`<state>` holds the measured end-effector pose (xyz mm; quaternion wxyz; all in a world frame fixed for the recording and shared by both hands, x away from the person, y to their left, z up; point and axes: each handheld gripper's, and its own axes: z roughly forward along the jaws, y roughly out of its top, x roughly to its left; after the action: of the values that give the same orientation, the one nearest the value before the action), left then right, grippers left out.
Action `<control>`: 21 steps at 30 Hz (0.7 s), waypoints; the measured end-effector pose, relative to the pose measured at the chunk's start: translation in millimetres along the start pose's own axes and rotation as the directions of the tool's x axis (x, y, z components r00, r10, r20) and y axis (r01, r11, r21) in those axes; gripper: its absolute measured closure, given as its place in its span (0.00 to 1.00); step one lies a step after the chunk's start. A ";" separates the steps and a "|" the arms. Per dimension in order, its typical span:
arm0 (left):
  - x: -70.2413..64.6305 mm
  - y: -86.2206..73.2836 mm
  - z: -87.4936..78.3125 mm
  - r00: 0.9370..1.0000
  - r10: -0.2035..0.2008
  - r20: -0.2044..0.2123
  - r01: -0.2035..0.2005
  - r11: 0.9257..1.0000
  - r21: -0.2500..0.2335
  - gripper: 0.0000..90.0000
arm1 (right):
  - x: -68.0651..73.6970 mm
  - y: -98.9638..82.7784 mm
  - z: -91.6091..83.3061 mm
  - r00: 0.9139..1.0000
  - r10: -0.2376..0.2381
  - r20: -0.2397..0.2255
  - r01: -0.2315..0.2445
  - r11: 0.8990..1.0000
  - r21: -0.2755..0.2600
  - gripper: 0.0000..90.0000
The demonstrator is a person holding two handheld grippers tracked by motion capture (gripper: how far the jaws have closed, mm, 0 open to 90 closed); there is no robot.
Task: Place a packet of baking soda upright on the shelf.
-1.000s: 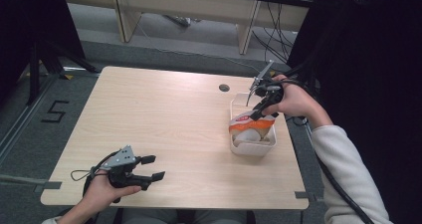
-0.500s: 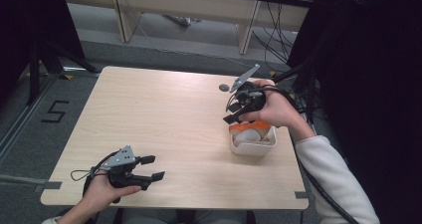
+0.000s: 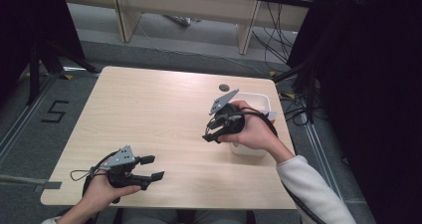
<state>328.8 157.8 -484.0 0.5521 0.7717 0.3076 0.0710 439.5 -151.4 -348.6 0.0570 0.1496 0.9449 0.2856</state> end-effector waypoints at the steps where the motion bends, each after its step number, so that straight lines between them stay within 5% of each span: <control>1: 0.0 -0.1 -0.1 1.000 -0.003 -0.001 0.003 1.000 0.000 0.33 | 2.1 -2.1 4.1 1.000 0.002 -0.002 -0.002 1.000 -0.001 0.58; 21: 0.3 -1.3 0.5 1.000 -0.028 -0.008 0.028 1.000 -0.001 0.33 | 34.8 -49.7 62.3 0.996 0.077 -0.036 -0.078 0.997 -0.015 0.58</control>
<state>328.7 157.9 -485.4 0.5522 0.7669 0.3203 0.0666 406.1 -147.3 -428.7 0.0303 0.1806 0.9368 0.2980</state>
